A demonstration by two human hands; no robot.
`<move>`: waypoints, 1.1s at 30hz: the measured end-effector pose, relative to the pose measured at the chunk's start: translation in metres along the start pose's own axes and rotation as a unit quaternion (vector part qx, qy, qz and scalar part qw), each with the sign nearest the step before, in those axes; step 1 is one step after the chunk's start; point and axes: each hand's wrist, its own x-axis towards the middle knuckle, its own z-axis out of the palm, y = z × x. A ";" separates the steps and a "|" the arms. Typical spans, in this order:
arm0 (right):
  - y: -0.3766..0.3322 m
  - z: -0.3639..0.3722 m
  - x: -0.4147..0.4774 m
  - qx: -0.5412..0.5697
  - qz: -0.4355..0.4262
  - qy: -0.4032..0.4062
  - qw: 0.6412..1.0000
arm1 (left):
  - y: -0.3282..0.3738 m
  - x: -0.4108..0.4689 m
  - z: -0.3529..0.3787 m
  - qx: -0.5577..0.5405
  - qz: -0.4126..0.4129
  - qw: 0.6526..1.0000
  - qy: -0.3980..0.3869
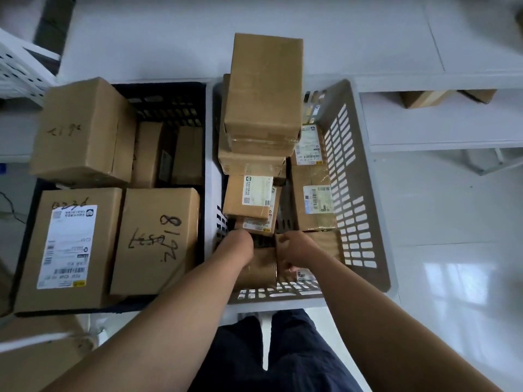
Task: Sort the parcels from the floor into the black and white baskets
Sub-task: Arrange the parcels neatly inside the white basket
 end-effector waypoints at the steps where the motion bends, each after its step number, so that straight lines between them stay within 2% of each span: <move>1: -0.004 -0.009 -0.004 0.001 -0.008 0.013 1.000 | 0.000 -0.006 -0.006 -0.014 0.015 1.000 0.018; 3: -0.016 -0.030 -0.010 0.030 -0.024 0.042 0.998 | 0.000 -0.017 -0.022 -0.045 0.051 0.996 0.054; 5: -0.033 -0.055 -0.018 0.105 -0.037 0.094 0.989 | 0.000 -0.027 -0.044 -0.098 0.087 0.986 0.105; 7: -0.052 -0.079 -0.028 0.199 -0.055 0.139 0.969 | -0.002 -0.036 -0.069 -0.189 0.086 0.967 0.145; 9: -0.070 -0.100 -0.038 0.275 -0.073 0.180 0.942 | -0.004 -0.046 -0.094 -0.285 0.076 0.935 0.196; 13: -0.107 -0.133 -0.055 0.320 -0.118 0.236 0.910 | -0.001 -0.070 -0.136 -0.439 0.109 0.847 0.279; 15: -0.123 -0.141 -0.061 0.325 -0.127 0.219 0.911 | 0.005 -0.079 -0.150 -0.471 0.153 0.825 0.272; 17: -0.133 -0.143 -0.064 0.314 -0.136 0.172 0.924 | 0.012 -0.083 -0.157 -0.474 0.190 0.823 0.249; 20: -0.142 -0.144 -0.069 0.318 -0.144 0.149 0.925 | 0.017 -0.082 -0.162 -0.509 0.200 0.804 0.232; 25: -0.137 -0.159 -0.080 0.428 -0.186 0.152 0.871 | 0.019 -0.090 -0.172 -0.577 0.201 0.759 0.225; 29: -0.129 -0.172 -0.084 0.439 -0.238 0.178 0.848 | 0.025 -0.097 -0.170 -0.600 0.251 0.729 0.213; 31: -0.122 -0.181 -0.093 0.462 -0.258 0.153 0.835 | 0.027 -0.103 -0.168 -0.605 0.284 0.716 0.201; 33: -0.115 -0.188 -0.104 0.469 -0.281 0.106 0.830 | 0.028 -0.112 -0.168 -0.595 0.306 0.720 0.183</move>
